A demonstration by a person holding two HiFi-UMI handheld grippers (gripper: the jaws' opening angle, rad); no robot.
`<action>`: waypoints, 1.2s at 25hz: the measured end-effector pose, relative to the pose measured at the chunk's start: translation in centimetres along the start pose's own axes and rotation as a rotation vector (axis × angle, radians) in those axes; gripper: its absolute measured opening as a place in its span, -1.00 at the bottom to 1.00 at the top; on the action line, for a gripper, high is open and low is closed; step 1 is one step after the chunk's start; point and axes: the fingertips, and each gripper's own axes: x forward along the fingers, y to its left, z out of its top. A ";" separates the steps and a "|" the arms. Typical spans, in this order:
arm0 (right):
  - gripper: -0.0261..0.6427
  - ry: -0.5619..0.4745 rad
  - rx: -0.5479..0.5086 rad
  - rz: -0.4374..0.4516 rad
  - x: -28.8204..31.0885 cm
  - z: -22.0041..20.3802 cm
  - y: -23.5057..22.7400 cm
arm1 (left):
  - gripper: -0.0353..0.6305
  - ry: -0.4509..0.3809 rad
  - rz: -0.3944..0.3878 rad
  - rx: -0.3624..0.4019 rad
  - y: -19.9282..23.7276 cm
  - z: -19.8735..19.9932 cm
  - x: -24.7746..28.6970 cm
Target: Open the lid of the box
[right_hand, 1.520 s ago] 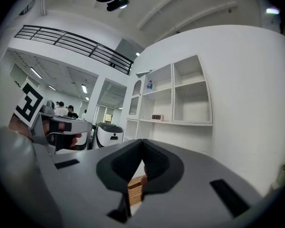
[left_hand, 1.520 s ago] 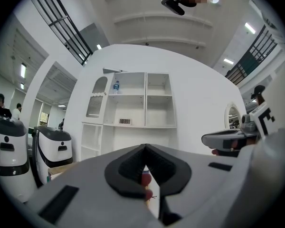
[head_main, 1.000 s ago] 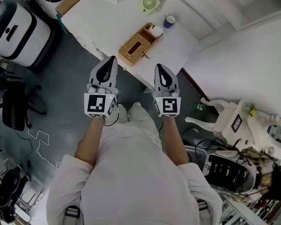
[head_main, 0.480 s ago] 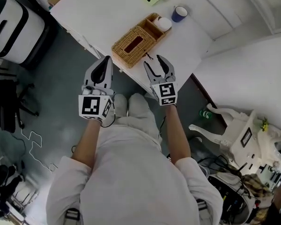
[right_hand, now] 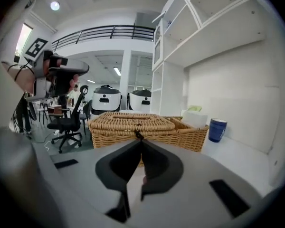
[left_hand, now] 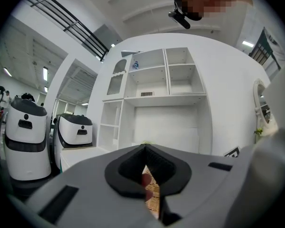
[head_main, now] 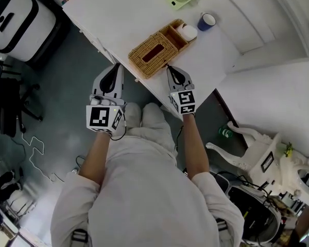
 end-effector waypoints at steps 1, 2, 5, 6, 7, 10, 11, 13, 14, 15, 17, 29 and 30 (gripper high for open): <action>-0.91 -0.015 0.017 0.000 -0.4 0.6 -0.1 | -0.90 0.004 0.007 0.000 0.2 0.5 -0.1; -0.91 -0.025 0.030 0.000 -0.7 1.3 -0.1 | -0.91 0.009 0.013 0.000 0.3 1.1 -0.2; -0.91 -0.030 0.041 0.005 -1.4 3.6 -0.1 | -0.90 0.024 0.028 0.001 0.5 3.2 -0.4; -0.91 -0.032 0.044 0.009 -1.6 4.5 -0.1 | -0.90 0.028 0.035 0.000 0.6 4.0 -0.5; -0.91 -0.035 0.047 0.013 -1.7 5.4 -0.1 | -0.90 0.031 0.041 0.001 0.6 4.9 -0.6; -0.91 -0.036 0.048 0.026 -1.7 8.2 -0.1 | -0.90 0.043 0.053 0.011 0.7 7.3 -0.9; -0.91 -0.035 0.045 0.030 -1.6 9.1 -0.2 | -0.90 0.048 0.057 0.015 0.8 8.1 -0.9; -0.91 -0.033 0.037 0.040 -1.1 11.0 -0.3 | -0.90 0.052 0.067 0.021 1.2 9.8 -0.9; -0.91 -0.032 0.032 0.047 -0.8 11.9 -0.3 | -0.90 0.048 0.072 0.023 1.4 10.8 -0.9; -0.91 -0.031 0.028 0.054 -0.3 12.7 -0.4 | -0.90 0.042 0.074 0.026 1.5 11.8 -0.8; -0.91 -0.026 0.017 0.066 0.7 14.2 -0.6 | -0.90 0.027 0.070 0.031 1.5 13.8 -0.6; -0.91 -0.040 -0.006 0.126 12.0 18.5 0.2 | -0.90 -0.005 0.124 0.031 1.9 18.9 -1.8; -0.91 -0.036 -0.008 0.134 13.1 18.5 0.5 | -0.90 0.001 0.129 0.036 1.9 18.8 -2.1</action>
